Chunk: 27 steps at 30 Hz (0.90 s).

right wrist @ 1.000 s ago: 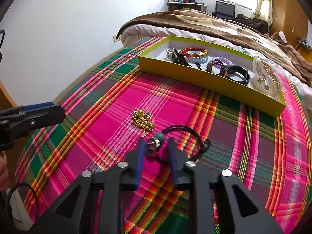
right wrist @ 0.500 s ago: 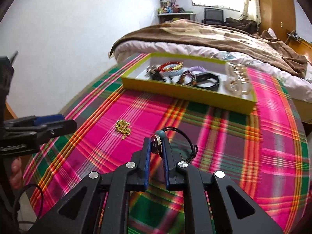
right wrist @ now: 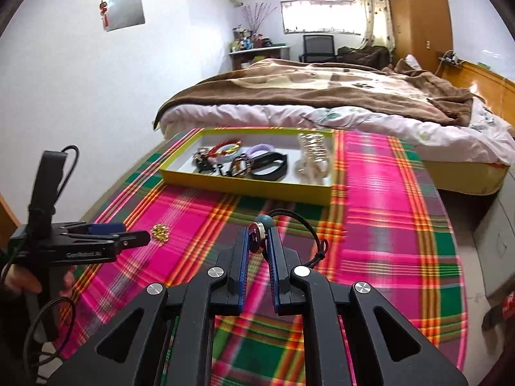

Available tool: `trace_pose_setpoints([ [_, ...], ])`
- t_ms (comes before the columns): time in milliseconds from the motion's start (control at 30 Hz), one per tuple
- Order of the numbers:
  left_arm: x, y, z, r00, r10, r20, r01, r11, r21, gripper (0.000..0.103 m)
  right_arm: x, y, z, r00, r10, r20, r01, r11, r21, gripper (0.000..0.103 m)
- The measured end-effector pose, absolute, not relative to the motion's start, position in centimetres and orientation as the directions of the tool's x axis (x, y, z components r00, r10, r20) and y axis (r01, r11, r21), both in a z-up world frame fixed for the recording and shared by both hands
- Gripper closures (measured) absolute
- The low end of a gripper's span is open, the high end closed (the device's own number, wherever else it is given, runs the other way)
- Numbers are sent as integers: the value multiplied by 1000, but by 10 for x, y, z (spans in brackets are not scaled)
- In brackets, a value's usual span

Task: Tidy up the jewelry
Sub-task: 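Grasp the black cord bracelet with teal bead with the right gripper, then grasp the gold chain with the left gripper while the right holds the cord bracelet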

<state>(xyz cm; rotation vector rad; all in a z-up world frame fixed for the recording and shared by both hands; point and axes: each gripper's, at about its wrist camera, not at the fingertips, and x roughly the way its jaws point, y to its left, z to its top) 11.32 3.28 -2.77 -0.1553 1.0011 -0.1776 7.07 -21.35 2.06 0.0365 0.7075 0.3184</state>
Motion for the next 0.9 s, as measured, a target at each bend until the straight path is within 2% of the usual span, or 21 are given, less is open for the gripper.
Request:
trace_pose_setpoints([
  [167,124,23,-34,518,-201,-831,91,979,-180,34,71,-227,18,724,269,-635,-238,962,136,91],
  [367,136,6,-37,531,-115,-840,106,992,-69,35,73,-233,16,726,265,-634,-228,963,141,91],
  [567,134,-2,-36,546,-88,-833,144,990,-10,70,76,-232,15,726,265,-634,-232,963,137,91],
  [600,134,-2,-35,546,-88,-833,145,989,-9,83,78,-232,15,725,265,-636,-231,963,137,91],
  [633,134,-1,-35,545,-89,-834,146,989,-10,88,79,-231,15,725,264,-636,-231,963,137,91],
  [700,135,2,-34,542,-104,-834,141,990,-32,92,82,-231,15,725,264,-636,-232,963,136,91],
  [900,140,9,-20,560,-154,-814,147,985,-86,93,93,-229,20,730,261,-632,-231,964,132,91],
])
